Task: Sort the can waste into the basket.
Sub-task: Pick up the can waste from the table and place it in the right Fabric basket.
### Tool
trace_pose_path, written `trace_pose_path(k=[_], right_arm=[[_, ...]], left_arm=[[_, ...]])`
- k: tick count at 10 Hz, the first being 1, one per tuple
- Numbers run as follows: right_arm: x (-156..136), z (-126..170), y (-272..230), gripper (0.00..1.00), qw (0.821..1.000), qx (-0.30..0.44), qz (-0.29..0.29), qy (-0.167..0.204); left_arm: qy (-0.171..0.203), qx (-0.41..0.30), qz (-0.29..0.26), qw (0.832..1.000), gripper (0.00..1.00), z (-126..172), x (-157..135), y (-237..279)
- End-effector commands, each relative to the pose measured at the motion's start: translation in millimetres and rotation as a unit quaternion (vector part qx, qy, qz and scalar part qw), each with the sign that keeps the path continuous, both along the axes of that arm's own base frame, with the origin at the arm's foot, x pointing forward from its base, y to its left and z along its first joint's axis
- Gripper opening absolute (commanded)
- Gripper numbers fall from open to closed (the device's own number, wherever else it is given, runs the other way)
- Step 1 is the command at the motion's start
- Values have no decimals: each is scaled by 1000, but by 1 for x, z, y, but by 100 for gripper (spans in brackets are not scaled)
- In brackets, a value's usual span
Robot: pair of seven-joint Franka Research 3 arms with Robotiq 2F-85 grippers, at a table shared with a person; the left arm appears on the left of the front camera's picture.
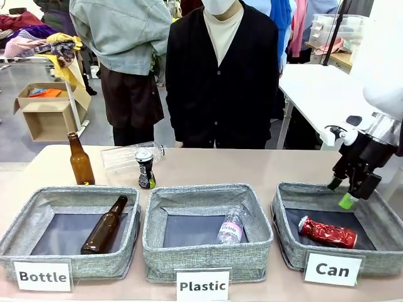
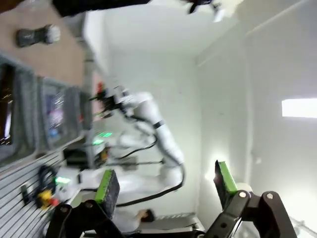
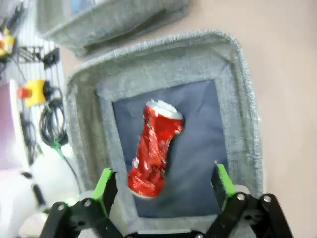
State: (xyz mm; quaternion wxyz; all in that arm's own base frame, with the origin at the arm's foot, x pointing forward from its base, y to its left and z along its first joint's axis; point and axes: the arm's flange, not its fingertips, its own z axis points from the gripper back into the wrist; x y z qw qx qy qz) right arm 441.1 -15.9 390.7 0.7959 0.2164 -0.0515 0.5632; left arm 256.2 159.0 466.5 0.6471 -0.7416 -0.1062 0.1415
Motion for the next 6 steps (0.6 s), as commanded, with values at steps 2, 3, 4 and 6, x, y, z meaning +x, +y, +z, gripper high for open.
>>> trace_pose_path(k=[2,3,4,6], right_arm=[[5,18,-25,99,925,273,-225,141],[8,23,-34,99,835,384,-324,223],[8,24,-42,99,753,444,-378,306],[2,22,-49,99,657,505,-409,384]], left_arm=[[-10,157,-58,986,100,-47,1,-81],[-1,180,-63,982,100,-62,9,-91],[10,185,-62,981,100,-74,15,-97],[10,179,-14,984,100,-86,21,-103]])
